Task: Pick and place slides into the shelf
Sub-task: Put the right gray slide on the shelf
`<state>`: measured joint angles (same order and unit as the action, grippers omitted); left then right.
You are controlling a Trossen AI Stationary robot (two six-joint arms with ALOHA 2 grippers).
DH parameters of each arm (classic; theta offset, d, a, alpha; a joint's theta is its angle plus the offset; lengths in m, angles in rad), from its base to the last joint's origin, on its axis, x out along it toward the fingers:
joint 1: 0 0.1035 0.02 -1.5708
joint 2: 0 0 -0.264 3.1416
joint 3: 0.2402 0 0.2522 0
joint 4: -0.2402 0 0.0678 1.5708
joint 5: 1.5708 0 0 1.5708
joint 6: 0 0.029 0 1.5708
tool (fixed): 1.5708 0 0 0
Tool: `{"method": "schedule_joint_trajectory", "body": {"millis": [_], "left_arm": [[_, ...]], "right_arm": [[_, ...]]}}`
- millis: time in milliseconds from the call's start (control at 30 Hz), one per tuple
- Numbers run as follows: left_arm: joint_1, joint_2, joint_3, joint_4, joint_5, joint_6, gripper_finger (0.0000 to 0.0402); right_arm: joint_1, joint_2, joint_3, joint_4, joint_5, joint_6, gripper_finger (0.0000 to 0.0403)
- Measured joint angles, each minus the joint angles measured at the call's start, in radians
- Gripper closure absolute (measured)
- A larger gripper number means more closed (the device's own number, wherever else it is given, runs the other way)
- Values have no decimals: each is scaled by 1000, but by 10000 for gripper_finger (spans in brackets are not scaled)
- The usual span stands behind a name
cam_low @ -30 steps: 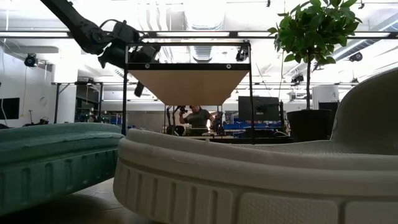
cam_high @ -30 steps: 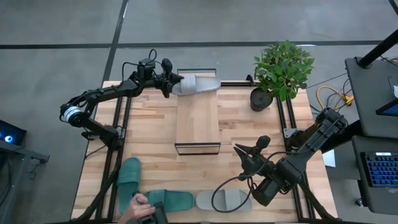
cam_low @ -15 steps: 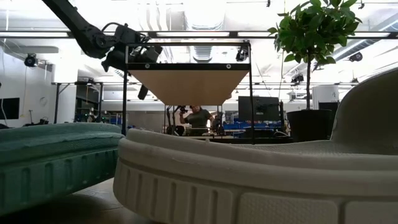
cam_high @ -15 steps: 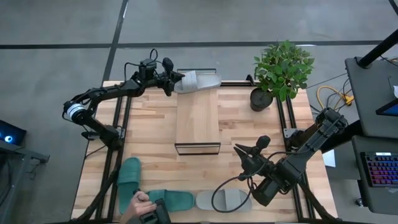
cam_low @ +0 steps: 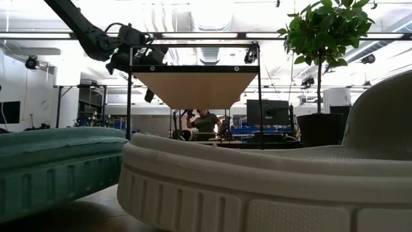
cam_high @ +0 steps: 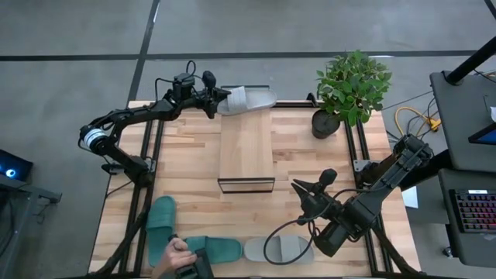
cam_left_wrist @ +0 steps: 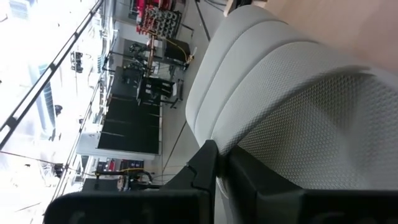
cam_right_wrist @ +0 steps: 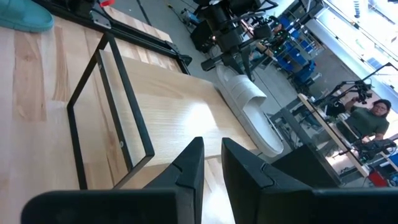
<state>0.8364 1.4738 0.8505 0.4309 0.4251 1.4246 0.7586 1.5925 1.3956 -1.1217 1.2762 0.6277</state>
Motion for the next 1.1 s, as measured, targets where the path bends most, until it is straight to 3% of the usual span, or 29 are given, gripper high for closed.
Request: {"method": "schedule_joint_trajectory", "body": {"millis": [433,767,900,1100], "left_arm": [[0,0,1,7,16,-3,395],[-1,0,2,54,90,-9,395],[-1,0,8,92,130,-86,395],[12,0,13,49,92,-86,395]], "right_arm": [[0,0,-5,1,0,0,355],[0,0,-5,1,0,0,355],[0,0,-5,1,0,0,355],[0,0,-10,1,0,13,355]]}}
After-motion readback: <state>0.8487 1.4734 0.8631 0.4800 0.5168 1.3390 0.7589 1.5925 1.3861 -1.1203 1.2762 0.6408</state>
